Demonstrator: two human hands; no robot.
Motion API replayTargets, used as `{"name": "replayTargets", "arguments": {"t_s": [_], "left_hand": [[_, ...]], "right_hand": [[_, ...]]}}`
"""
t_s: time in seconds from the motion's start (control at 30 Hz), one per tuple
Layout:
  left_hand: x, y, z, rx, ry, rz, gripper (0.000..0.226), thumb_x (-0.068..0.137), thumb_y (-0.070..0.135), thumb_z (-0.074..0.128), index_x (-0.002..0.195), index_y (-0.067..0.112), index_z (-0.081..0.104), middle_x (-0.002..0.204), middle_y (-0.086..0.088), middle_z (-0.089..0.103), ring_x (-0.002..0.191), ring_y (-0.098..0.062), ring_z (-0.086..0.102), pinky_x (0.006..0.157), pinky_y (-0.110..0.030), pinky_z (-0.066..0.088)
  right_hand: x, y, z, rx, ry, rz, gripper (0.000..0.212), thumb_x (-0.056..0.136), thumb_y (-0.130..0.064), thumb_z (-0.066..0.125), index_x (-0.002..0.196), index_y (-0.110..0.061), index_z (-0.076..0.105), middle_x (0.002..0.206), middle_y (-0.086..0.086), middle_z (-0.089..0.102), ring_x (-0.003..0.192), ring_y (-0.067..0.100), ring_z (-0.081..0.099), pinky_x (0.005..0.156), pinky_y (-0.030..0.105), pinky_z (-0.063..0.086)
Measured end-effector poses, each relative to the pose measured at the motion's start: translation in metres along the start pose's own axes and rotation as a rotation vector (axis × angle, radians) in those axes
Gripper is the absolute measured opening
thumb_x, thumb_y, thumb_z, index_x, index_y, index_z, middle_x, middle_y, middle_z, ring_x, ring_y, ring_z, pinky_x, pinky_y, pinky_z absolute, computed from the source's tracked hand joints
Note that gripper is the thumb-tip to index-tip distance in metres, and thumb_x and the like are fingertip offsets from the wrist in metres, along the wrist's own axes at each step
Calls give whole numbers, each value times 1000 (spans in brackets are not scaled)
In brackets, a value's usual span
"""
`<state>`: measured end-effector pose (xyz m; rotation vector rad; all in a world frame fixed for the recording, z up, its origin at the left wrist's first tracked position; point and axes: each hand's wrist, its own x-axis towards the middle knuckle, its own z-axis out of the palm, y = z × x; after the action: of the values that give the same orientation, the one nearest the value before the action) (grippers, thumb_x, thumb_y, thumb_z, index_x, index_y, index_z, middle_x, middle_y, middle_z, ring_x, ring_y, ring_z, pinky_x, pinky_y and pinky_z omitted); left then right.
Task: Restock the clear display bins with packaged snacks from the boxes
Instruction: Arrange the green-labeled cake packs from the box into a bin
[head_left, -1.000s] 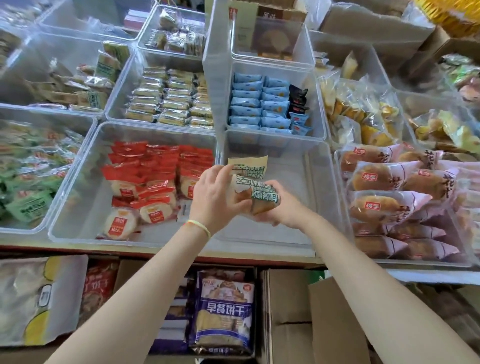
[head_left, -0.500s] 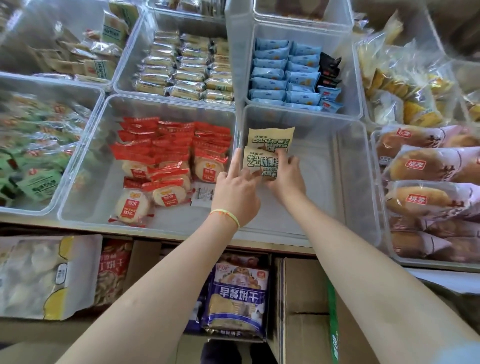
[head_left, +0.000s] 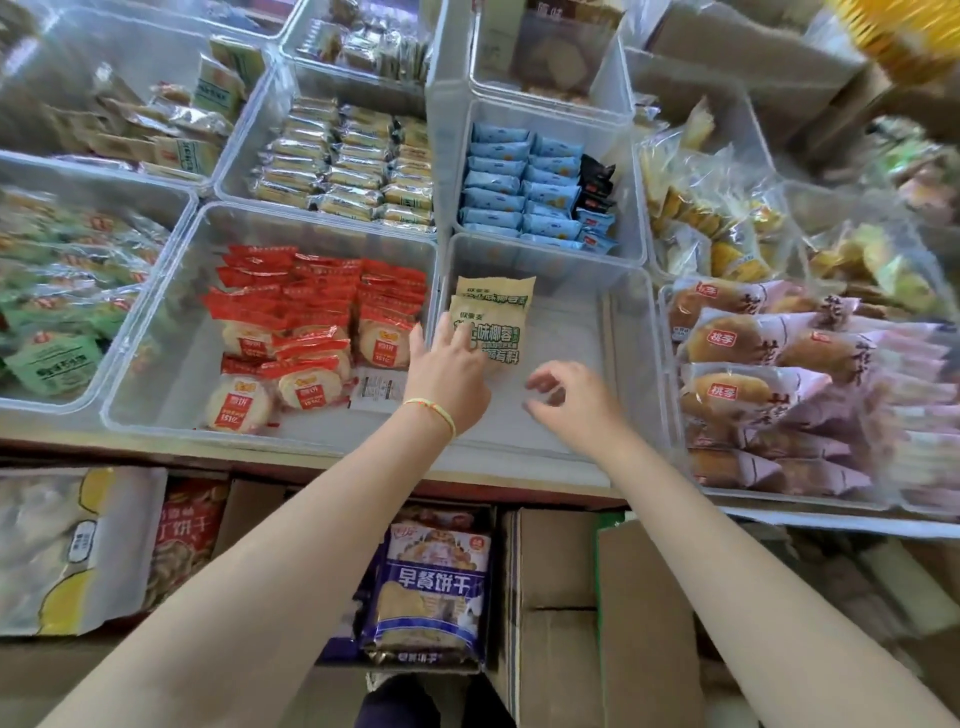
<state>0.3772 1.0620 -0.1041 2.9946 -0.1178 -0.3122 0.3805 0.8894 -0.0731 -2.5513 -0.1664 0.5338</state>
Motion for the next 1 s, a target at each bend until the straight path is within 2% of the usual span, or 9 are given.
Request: {"name": "replayTargets", "arguments": {"t_s": [0.07,0.13,0.23,0.37,0.47,0.6,0.73,0.87,1.0], "left_hand": [[-13,26,-14,-79,114,26,32,92,31,48,115,20,66,139,-7,48,134,-29,36,106,-45,29],[-31,59,-24,-231,186,71,28,92,30,48,104,17,69,114,-5,61,108,-28,55,88,-37,39],[-61,114,-23,-421,137,79,23,93,29,49,92,16,68,95,-3,63,87,-29,61,72,-33,43],[-96,189,-4,-481,-69,72,26,91,33,49,78,14,61,82,-5,64,81,-30,61,68,-34,51],[-111,235,18,-421,-219,73,28,92,38,46,81,18,63,85,-3,66,80,-27,62,71,-33,53],[-118,274,50,-298,-306,-7,28,94,38,47,102,18,66,105,-6,67,97,-28,64,82,-35,53],[-121,298,75,-148,-348,-85,32,98,33,47,120,13,59,118,-10,63,106,-31,63,83,-36,49],[-121,316,80,-49,-322,-167,31,99,23,45,126,10,55,122,-10,62,110,-30,62,82,-35,48],[-122,324,82,-39,-323,-225,30,98,18,44,124,12,56,123,-10,61,110,-30,62,83,-34,49]], "right_hand": [[-45,4,-26,126,-190,43,14,93,-27,68,94,-13,68,86,4,71,71,13,66,61,26,53],[-90,11,-51,198,-388,79,23,97,-33,62,92,-11,69,82,4,74,68,10,68,63,27,54],[-136,43,-75,146,-542,113,32,99,-41,57,88,-14,71,86,0,76,73,10,68,77,30,56],[-166,117,-76,152,-636,231,25,94,-36,67,99,-12,71,92,3,75,86,19,71,81,33,58],[-176,171,-78,98,-580,264,17,93,-35,68,104,-22,68,105,-2,70,98,18,68,79,32,58],[-173,236,-84,-19,-372,356,21,90,-35,71,105,-23,63,109,-2,61,98,16,59,84,32,50],[-165,289,-76,-114,-364,452,49,88,-30,69,131,-15,52,130,5,55,104,22,54,83,30,46],[-155,307,-56,-239,-408,386,66,92,-29,65,150,-14,36,150,10,45,129,30,51,98,34,45],[-143,302,-37,-212,-237,237,68,95,-12,51,150,-42,24,147,6,48,125,32,54,95,41,49]]}}
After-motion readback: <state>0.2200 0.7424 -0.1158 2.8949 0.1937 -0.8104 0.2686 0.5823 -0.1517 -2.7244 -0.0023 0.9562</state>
